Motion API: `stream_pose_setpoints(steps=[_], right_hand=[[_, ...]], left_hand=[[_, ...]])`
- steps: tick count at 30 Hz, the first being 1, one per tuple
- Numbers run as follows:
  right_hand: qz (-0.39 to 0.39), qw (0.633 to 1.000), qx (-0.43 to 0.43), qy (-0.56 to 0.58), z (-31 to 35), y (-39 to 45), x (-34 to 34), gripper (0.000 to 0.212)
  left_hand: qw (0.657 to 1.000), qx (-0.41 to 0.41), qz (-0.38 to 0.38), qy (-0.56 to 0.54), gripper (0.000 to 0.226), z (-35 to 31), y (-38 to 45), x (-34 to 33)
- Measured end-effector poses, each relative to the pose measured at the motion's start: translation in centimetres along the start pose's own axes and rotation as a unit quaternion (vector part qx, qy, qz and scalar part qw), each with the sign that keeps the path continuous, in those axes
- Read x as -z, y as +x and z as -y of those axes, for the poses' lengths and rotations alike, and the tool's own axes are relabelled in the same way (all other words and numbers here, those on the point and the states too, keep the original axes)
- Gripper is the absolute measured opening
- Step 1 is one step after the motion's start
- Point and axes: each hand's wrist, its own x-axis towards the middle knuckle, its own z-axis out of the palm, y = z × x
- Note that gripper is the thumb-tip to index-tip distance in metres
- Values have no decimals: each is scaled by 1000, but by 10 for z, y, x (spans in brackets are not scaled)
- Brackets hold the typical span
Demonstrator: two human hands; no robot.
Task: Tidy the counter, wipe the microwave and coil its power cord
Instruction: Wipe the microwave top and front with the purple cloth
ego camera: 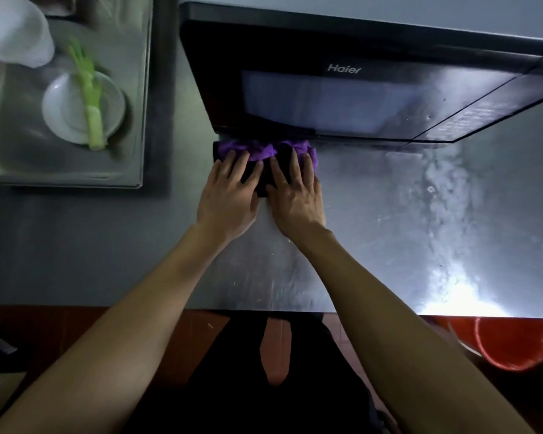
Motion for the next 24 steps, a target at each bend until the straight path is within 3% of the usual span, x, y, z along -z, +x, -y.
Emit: stream_pose_setpoints(steps=[14,24], right_hand=[[-32,998,-50,12,-139,-20,35,60],[-42,995,-81,27,-230,-36,68,58]], left_hand=[[997,-45,69,3,73,-135,66,0],[994,-69,80,9,68,-228,103,-9]])
